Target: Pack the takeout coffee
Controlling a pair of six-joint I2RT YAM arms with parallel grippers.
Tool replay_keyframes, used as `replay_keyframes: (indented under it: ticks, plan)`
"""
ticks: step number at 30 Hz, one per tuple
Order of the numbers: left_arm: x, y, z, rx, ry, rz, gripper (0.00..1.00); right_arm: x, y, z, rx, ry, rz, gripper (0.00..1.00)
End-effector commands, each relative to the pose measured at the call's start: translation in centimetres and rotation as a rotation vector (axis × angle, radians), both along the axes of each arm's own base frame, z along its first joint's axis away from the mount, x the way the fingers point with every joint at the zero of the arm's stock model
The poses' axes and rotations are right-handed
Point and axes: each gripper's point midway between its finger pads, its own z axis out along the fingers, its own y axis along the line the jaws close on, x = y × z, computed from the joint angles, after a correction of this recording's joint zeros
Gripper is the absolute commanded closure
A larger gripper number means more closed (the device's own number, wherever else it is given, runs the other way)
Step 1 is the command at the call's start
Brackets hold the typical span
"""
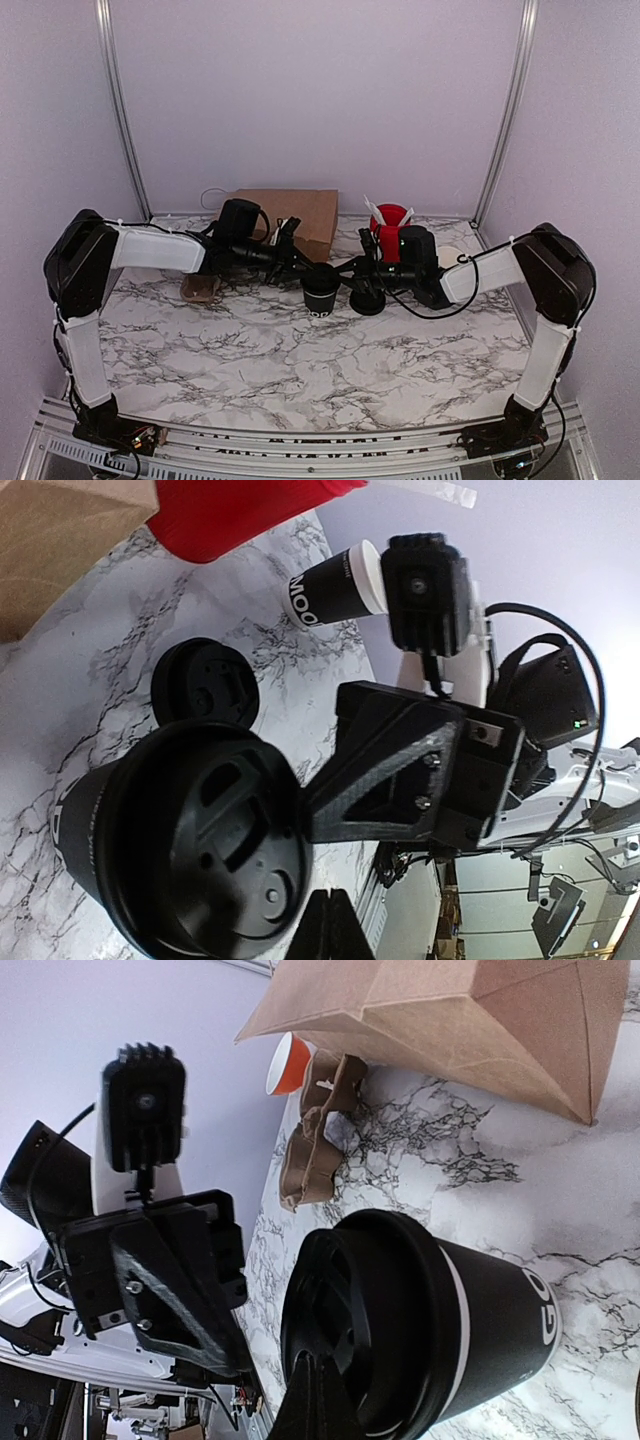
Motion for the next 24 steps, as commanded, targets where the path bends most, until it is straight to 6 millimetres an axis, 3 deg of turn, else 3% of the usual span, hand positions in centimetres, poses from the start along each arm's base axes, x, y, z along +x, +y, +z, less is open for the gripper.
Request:
replay_keyframes:
  ticks: [1, 4, 9, 12, 18, 21, 24]
  plan:
    - [0.1, 0.2, 5.7, -0.058, -0.106, -0.002, 1.00, -0.3, -0.5, -3.4, -0.076, 0.093, -0.012, 1.00]
    - [0.8, 0.6, 3.0, -0.024, -0.053, 0.016, 1.00, -0.3, -0.5, -3.4, -0.076, 0.095, -0.011, 1.00]
    - [1.2, 1.2, -5.0, 0.084, 0.075, 0.046, 1.00, -0.3, -0.5, -3.7, -0.079, 0.100, -0.013, 1.00]
    - [0.8, 1.7, -8.2, 0.131, 0.130, 0.058, 1.00, -0.4, -0.3, -3.7, -0.076, 0.101, -0.010, 1.00]
    - [0.9, 2.2, -8.1, 0.178, 0.105, 0.064, 1.00, -0.2, 0.4, -2.2, -0.052, 0.074, 0.006, 1.00]
    - [0.9, 2.4, -7.9, 0.207, 0.093, 0.058, 1.00, 0.5, 1.1, 0.9, -0.014, 0.007, 0.025, 1.00]
    - [0.8, 2.5, -8.0, 0.224, 0.092, 0.054, 1.00, 1.0, 1.5, 5.7, 0.043, -0.114, 0.033, 1.00]
